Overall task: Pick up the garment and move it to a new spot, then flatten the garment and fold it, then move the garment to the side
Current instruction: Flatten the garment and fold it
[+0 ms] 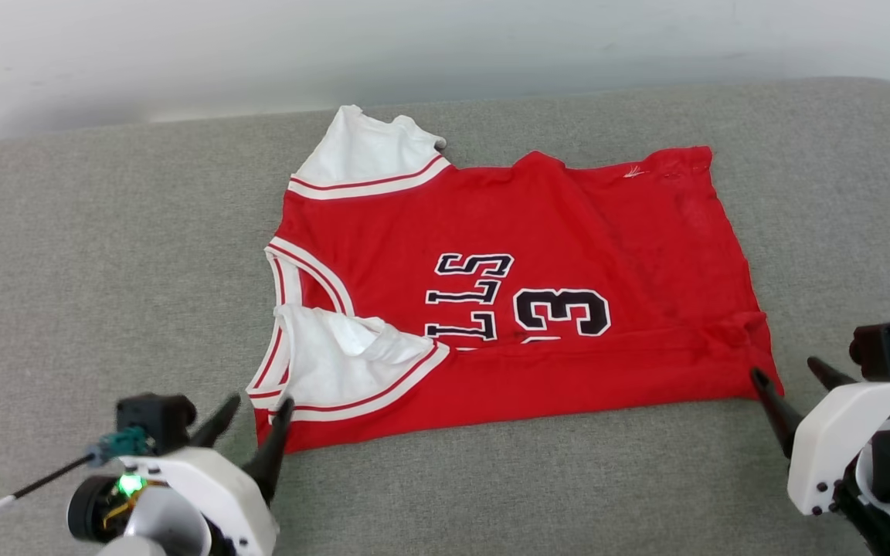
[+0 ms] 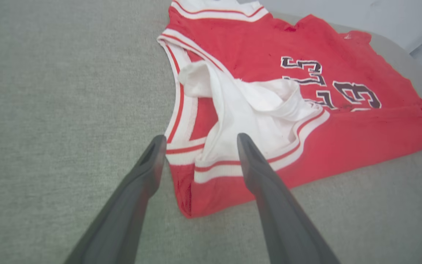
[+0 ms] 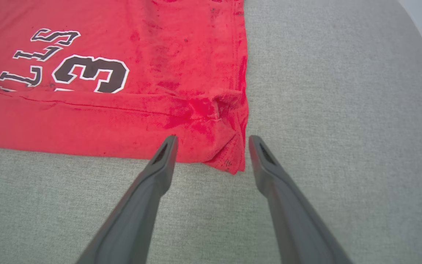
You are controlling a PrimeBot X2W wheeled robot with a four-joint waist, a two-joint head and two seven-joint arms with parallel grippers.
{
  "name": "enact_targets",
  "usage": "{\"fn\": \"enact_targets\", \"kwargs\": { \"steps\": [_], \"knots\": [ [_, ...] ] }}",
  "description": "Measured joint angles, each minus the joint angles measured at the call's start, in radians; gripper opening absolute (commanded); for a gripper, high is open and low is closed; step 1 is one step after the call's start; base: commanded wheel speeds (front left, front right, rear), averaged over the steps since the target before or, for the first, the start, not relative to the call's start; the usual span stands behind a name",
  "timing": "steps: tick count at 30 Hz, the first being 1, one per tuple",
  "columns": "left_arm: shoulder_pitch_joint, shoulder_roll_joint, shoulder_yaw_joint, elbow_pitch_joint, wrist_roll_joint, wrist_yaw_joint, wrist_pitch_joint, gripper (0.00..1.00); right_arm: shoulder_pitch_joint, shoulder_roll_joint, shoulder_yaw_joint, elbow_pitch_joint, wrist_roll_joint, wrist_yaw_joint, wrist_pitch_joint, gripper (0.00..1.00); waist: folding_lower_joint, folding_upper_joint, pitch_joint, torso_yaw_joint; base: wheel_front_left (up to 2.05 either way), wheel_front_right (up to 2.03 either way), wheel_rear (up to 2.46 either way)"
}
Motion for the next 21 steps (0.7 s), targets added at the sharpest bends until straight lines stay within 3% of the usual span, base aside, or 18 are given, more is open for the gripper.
{"fn": "enact_targets", "kwargs": {
  "steps": [4,9,14,18,19,20,21],
  "knots": [
    [0.038,0.04,-0.034,-0.053,0.002,0.033,0.107,1.0,0.036,0.028,-0.009,-0.044,-0.007,0.0,0.04,1.0,0.0,0.0,0.009,-0.013,0.0,0.0,0.0],
    [0.041,0.07,-0.031,-0.073,0.025,0.095,0.154,1.0,0.044,0.045,-0.023,-0.084,-0.013,0.0,0.048,1.0,0.0,0.0,0.037,-0.029,0.0,0.0,0.0],
    [0.037,0.074,-0.039,-0.04,0.019,0.12,0.202,1.0,0.044,0.053,-0.025,-0.106,-0.013,0.0,0.049,1.0,0.0,0.0,0.066,-0.045,0.0,0.0,0.0],
    [0.022,0.067,-0.047,-0.021,0.013,0.11,0.21,1.0,0.043,0.054,-0.029,-0.118,-0.013,0.0,0.049,1.0,0.0,0.0,0.088,-0.053,0.0,0.0,0.0],
    [0.018,0.067,-0.05,-0.015,0.011,0.105,0.216,0.94,0.043,0.054,-0.03,-0.12,-0.015,0.0,0.049,1.0,0.0,0.0,0.093,-0.054,0.0,0.0,0.0],
    [0.012,0.067,-0.053,-0.009,0.008,0.099,0.219,0.36,0.042,0.054,-0.03,-0.122,-0.015,0.0,0.051,1.0,-0.0001,0.0,0.096,-0.054,0.0,0.0,0.0],
    [0.007,0.066,-0.056,-0.005,0.007,0.093,0.221,0.0,0.038,0.054,-0.031,-0.124,-0.017,0.0,0.053,1.0,0.0,0.0,0.099,-0.053,0.0,0.0,0.0]
  ]
}}
